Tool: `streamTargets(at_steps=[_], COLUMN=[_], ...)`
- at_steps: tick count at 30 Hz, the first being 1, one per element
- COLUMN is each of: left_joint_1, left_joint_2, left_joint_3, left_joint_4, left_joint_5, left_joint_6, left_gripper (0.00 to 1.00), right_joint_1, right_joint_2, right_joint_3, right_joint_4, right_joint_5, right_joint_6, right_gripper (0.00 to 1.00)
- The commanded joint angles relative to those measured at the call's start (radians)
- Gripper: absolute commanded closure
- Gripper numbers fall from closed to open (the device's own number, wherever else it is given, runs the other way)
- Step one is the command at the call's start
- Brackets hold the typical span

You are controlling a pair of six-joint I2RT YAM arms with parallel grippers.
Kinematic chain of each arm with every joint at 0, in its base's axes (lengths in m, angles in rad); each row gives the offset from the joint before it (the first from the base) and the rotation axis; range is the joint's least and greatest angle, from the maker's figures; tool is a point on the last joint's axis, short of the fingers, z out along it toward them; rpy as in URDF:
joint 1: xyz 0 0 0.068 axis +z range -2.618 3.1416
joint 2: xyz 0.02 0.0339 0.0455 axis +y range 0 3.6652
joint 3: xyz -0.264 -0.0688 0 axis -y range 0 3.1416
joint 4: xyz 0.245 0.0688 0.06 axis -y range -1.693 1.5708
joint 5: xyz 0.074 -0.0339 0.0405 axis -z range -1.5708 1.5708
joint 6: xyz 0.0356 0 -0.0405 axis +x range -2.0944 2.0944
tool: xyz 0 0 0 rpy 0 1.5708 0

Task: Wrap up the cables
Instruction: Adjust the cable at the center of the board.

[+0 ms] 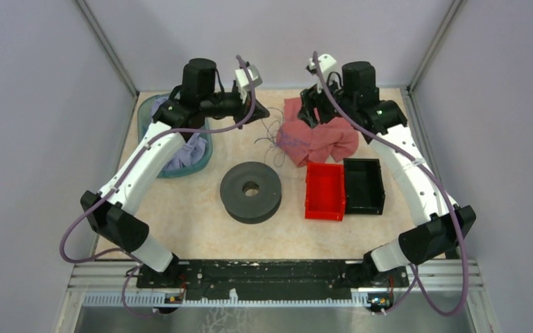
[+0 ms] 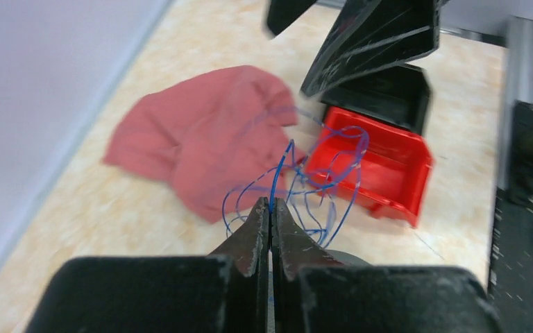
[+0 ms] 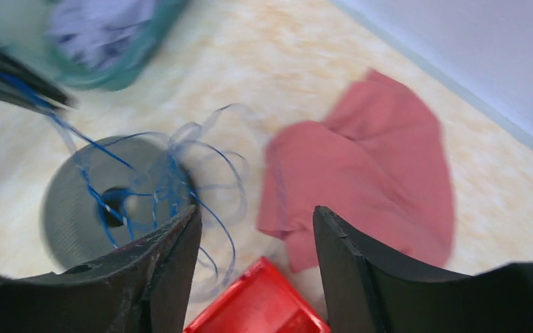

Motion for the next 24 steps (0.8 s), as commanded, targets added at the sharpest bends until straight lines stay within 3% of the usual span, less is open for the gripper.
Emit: streamTargets(at_steps=[1, 3, 5, 6, 10, 18, 24], left_joint_1=[0.006, 0.006, 0.004, 0.004, 0.003, 0.003, 0.003], left_joint_2=[-0.065, -0.06, -0.053, -0.05, -0.04, -0.024, -0.023], left_joint_3=[0.099, 0.131, 0.144, 0.145, 0.16, 0.186, 0.153], left_joint_4=[0.04, 0.026, 0.031, 0.038, 0.053, 0.088, 0.137], left_joint_5=[-0.324, -0.263, -0.208, -0.19, -0.159, -0.072, -0.019], left_joint_6=[-0.097, -0.13, -0.16, -0.172, -0.2, -0.307, -0.375], left_gripper=[1.0, 1.0, 1.0, 1.0, 1.0, 1.0, 1.0], right_joint_1=[-0.05, -0.05, -0.05, -0.05, -0.039, -0.016, 0.013], right_joint_2=[-0.046, -0.051, -0.04, -0.033, -0.007, 0.024, 0.022], right_joint_3=[0.028, 0.022, 0.025, 0.023, -0.009, -0.146, -0.207], right_joint_4=[0.129, 0.146, 0.147, 0.149, 0.167, 0.327, 0.343], right_joint_5=[0.31, 0.177, -0.031, -0.116, -0.301, -0.261, -0.113], right_joint_6=[0.083, 0.06, 0.048, 0.048, 0.044, 0.228, 0.222], right_gripper=[0.37, 0.34, 0.19, 0.17, 0.15, 0.15, 0.19])
